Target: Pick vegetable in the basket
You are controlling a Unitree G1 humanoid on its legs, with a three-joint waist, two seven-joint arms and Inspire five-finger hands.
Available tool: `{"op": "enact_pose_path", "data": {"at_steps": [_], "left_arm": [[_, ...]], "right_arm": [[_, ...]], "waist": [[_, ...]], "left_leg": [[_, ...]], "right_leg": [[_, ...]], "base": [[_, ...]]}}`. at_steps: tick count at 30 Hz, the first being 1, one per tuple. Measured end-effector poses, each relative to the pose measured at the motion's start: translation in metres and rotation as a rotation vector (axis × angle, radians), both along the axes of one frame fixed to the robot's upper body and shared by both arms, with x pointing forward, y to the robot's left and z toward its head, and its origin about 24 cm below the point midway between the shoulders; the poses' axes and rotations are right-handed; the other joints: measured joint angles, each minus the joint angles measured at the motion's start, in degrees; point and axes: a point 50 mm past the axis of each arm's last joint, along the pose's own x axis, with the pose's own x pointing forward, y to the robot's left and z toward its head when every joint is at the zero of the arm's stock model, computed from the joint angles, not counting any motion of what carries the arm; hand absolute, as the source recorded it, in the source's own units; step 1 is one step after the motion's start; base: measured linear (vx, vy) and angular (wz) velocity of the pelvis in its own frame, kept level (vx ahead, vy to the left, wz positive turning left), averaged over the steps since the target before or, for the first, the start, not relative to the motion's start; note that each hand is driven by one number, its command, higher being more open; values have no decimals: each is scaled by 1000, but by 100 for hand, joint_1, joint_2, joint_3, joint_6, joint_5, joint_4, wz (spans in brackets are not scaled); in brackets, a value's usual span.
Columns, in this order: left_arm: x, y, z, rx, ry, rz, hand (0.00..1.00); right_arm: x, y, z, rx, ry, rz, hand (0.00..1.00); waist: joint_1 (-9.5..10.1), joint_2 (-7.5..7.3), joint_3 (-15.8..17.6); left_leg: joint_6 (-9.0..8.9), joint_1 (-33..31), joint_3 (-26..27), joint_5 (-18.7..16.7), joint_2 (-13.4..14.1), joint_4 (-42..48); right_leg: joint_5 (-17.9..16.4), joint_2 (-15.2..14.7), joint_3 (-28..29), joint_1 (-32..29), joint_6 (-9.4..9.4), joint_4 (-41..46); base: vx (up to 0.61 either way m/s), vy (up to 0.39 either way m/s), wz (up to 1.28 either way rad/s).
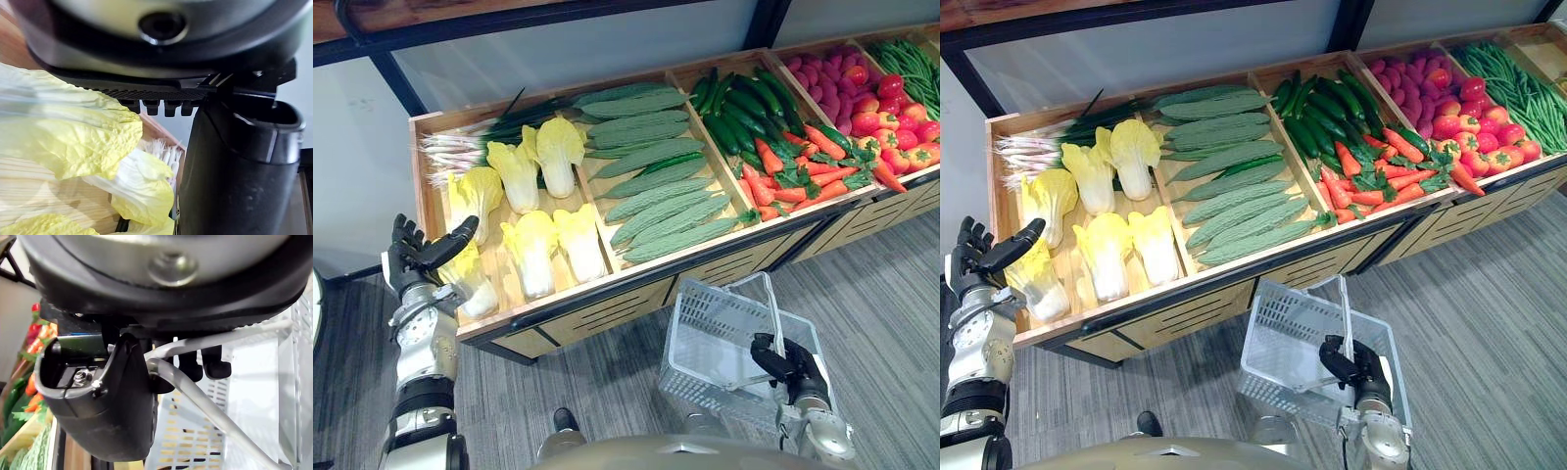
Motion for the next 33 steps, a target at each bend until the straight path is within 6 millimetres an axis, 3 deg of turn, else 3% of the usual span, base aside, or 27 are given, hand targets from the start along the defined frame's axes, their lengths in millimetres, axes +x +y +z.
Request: {"op": "enact_pose_path", "data": {"at_steps": [12, 21, 33], "left_arm": [[-3, -3, -6, -20, 13, 20, 100], [-5, -20, -22, -68, 38, 1, 100], [-3, -32, -27, -12, 81, -83, 100]], "right_arm": [[0, 2, 0, 3, 1, 7, 0], [0, 5, -3, 12, 13, 20, 0], [1, 10, -8, 15, 33, 46, 0]], "waist": [[13, -29, -6], [3, -29, -4], [-3, -39, 28]], "left_leg": [[-4, -16, 46, 23, 24, -4], [-13, -65, 20, 55, 62, -5], [-16, -1, 118, 53, 82, -14]], "right_leg": [[153, 48, 44, 28, -13, -187], [161, 88, 19, 0, -24, -186], [172, 109, 113, -5, -38, -195]], "base": [[-7, 5, -2], [-2, -1, 0], [-1, 2, -3]]}}
